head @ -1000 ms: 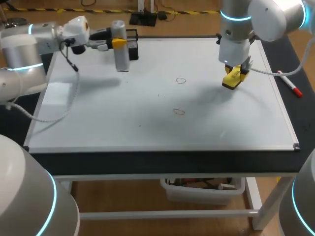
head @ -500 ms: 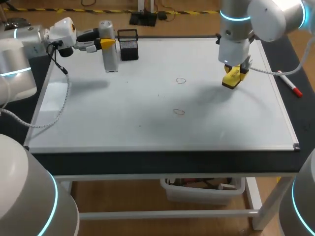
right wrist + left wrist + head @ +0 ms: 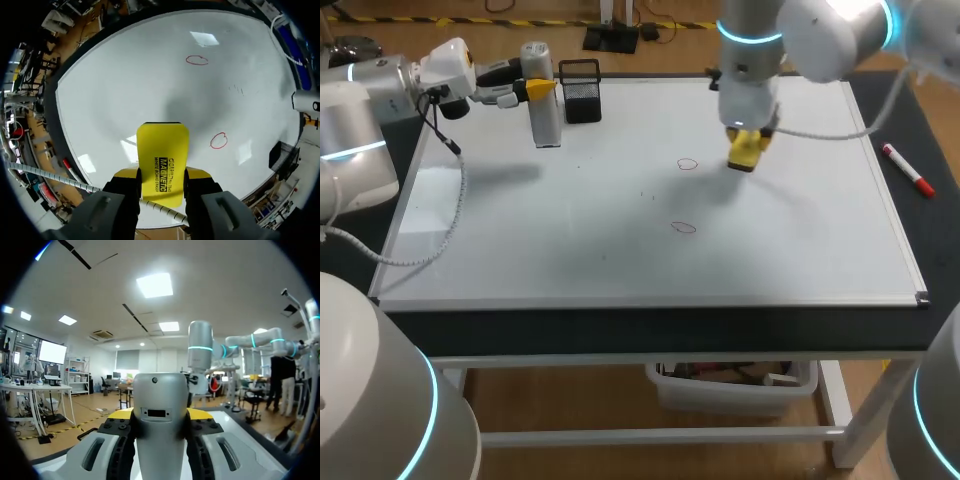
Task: Pick up the inspection probe, press it on each red-marked spot on the whiteboard one by one, put down the probe, pick up the eraser, and wipe off all the red marks.
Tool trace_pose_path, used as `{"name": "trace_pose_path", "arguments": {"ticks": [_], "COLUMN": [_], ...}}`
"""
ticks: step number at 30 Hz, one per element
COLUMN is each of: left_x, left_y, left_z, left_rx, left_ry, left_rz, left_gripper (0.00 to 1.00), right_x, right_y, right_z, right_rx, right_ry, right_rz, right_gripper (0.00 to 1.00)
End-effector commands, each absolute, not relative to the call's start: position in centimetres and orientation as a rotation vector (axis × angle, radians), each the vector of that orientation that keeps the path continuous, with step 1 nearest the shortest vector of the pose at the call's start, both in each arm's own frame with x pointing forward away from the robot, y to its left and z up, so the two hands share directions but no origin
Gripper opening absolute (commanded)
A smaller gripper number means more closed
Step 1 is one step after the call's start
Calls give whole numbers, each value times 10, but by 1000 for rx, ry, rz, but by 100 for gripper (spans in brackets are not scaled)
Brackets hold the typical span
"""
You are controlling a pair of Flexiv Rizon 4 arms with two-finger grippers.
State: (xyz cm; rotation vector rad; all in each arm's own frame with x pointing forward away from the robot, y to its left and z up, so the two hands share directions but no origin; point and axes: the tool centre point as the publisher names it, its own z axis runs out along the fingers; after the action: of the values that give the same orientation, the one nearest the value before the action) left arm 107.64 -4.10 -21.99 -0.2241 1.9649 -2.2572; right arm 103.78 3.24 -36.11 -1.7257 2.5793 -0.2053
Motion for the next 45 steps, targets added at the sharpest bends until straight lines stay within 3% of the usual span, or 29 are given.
{"name": "trace_pose_path", "arguments": {"ticks": [1,18,45], "left_x": [1073,1073,1073], "left_y": [-42,-42,-42], "left_z": [-217,-217,-217], "left_rx": [-237,-237,-237], "left_ry": [1960,1960,1960], "left_rz": [-2245,-2245,-2245], "left_gripper": [0,0,0], "right_x": [1047,1049,1053], "right_y": [60,132,150], "right_z": [-370,-393,-427], "right_rx": [-1809,-2134,-2317], "right_ry": [2515,2204,2115], "right_rz": [-217,-53,-67], "right_gripper": [0,0,0]}}
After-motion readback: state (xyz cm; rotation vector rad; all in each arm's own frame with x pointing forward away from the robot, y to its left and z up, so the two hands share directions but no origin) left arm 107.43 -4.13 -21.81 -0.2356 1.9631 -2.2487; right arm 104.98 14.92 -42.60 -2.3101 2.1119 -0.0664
